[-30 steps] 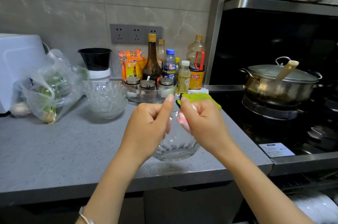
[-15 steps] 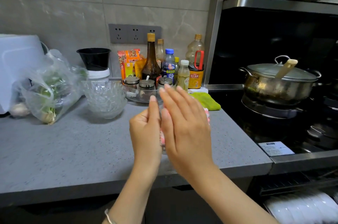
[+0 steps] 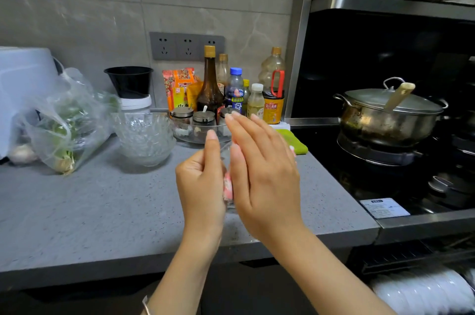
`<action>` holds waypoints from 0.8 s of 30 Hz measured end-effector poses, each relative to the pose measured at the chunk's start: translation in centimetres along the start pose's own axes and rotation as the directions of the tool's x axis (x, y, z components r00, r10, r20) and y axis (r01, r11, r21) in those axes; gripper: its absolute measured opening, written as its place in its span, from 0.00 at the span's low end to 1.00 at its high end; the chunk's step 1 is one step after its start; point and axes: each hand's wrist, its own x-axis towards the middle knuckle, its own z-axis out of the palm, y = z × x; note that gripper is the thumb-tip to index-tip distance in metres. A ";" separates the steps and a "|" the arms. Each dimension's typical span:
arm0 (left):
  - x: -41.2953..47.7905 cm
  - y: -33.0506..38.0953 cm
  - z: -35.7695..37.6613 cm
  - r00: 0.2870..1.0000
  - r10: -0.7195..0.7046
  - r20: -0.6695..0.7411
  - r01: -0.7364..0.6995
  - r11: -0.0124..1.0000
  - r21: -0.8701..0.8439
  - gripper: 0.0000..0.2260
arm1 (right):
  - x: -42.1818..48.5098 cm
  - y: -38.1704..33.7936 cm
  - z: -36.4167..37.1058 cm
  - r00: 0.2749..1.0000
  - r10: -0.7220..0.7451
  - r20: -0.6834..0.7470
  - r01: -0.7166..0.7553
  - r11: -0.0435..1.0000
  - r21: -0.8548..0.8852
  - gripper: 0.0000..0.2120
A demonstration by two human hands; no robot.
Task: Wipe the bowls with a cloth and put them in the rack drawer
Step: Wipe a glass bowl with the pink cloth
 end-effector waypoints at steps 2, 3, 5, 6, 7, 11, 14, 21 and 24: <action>-0.1 0.3 -0.1 1.000 0.003 0.022 -0.003 1.000 -0.001 0.30 | 0.6 0.3 -0.2 0.999 0.047 0.000 -0.047 0.994 0.098 0.20; 0.0 0.4 -0.4 1.000 -0.002 0.019 0.002 1.000 -0.006 0.29 | 0.7 0.5 -0.4 0.993 0.114 0.007 -0.113 0.975 0.190 0.20; 0.4 0.4 -1.0 1.000 -0.019 0.023 0.020 0.999 -0.039 0.27 | 1.1 1.2 -0.7 0.955 0.286 0.078 -0.294 0.875 0.385 0.22; 0.7 0.3 -1.3 0.999 -0.030 0.041 0.033 0.997 -0.069 0.26 | 1.3 1.5 -0.9 0.916 0.370 0.154 -0.396 0.775 0.492 0.23; 0.8 0.2 -1.6 0.997 -0.045 0.061 0.052 0.994 -0.101 0.26 | 1.4 1.9 -1.1 0.872 0.429 0.235 -0.478 0.650 0.590 0.24; 0.9 0.5 -2.2 0.985 -0.124 0.117 0.146 0.966 -0.213 0.20 | 1.5 2.6 -2.4 0.803 0.468 0.368 -0.563 0.395 0.726 0.28; 1.2 0.5 -2.3 0.983 -0.129 0.130 0.155 0.963 -0.220 0.16 | 1.3 2.4 -3.1 0.796 0.483 0.365 -0.582 0.444 0.682 0.30; 1.8 1.3 -2.6 0.967 0.009 0.255 -0.049 0.987 0.152 0.26 | 1.7 2.2 -3.9 0.778 0.507 0.371 -0.622 0.539 0.568 0.31; 1.3 2.2 -2.1 0.915 0.109 0.389 -0.222 0.940 0.259 0.26 | 1.6 1.9 -3.5 0.813 0.425 0.398 -0.581 0.564 0.587 0.30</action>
